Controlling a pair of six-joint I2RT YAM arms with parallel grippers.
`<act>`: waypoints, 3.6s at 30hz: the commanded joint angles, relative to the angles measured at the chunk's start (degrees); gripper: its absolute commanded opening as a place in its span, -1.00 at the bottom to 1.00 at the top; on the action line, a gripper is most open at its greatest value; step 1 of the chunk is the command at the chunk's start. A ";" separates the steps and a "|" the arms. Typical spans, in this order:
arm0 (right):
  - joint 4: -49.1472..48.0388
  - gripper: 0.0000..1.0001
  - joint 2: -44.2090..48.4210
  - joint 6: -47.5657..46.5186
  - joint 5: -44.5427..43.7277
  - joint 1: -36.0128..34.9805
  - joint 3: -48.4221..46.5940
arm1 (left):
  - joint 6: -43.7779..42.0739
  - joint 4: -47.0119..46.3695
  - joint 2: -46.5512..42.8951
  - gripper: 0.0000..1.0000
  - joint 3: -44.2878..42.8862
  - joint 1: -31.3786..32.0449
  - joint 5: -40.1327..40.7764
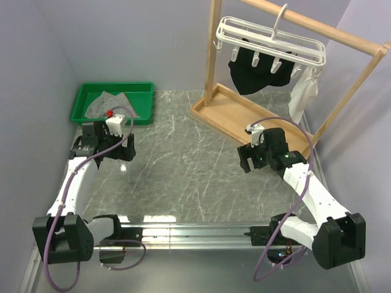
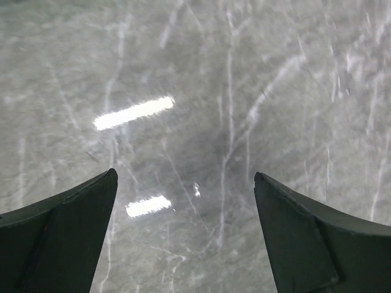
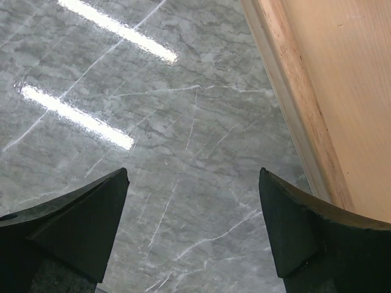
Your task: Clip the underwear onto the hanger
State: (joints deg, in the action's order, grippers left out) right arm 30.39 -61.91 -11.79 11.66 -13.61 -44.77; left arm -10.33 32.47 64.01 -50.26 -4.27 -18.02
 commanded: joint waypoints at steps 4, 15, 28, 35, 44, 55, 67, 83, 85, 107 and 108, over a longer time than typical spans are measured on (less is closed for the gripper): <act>-2.36 0.88 1.18 -0.07 -0.23 0.16 -0.75 | 6.28 -6.45 5.24 0.99 -11.51 -0.21 4.04; -2.18 0.88 -0.93 -0.16 -0.41 0.24 -3.39 | 13.93 -6.63 35.37 0.99 -47.98 -0.12 8.61; -1.48 0.89 -4.80 0.19 -0.67 0.16 -6.03 | 14.90 -5.40 64.57 0.96 -69.36 -0.21 22.06; -1.83 0.88 -5.06 0.37 -0.94 0.33 -5.50 | 11.48 -5.04 71.86 0.81 -70.33 -0.30 25.75; -2.18 0.87 -4.18 -0.16 -1.38 0.25 -5.06 | 11.03 -0.39 77.06 -0.37 -77.26 -1.09 21.45; 4.05 0.84 -7.69 -4.99 2.75 1.12 -12.34 | 5.51 3.82 55.39 -0.99 -80.44 -1.00 13.72; 7.40 0.83 -11.30 -3.15 9.96 1.21 -19.38 | -6.17 13.14 27.26 -0.99 -62.00 0.05 -18.77; 10.21 0.70 -9.37 -5.70 15.06 1.21 -17.10 | -29.94 21.15 20.79 -0.99 -25.23 22.55 -40.33; 10.13 0.68 -9.02 -5.70 15.41 1.21 -16.31 | -29.58 22.02 26.59 -0.99 -27.43 22.55 -43.84; -3.93 0.25 -13.75 3.18 6.54 -9.50 -14.01 | -9.66 3.86 15.49 0.32 -12.55 10.86 -24.27; -4.81 0.24 -16.20 3.18 5.05 -10.12 -15.16 | -8.49 0.79 13.71 0.34 -10.23 10.86 -22.86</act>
State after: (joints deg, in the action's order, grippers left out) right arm 32.05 -74.56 -10.28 21.15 -21.85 -56.47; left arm -24.36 41.23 84.07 -67.90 6.07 -47.18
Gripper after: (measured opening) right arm 0.626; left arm 0.661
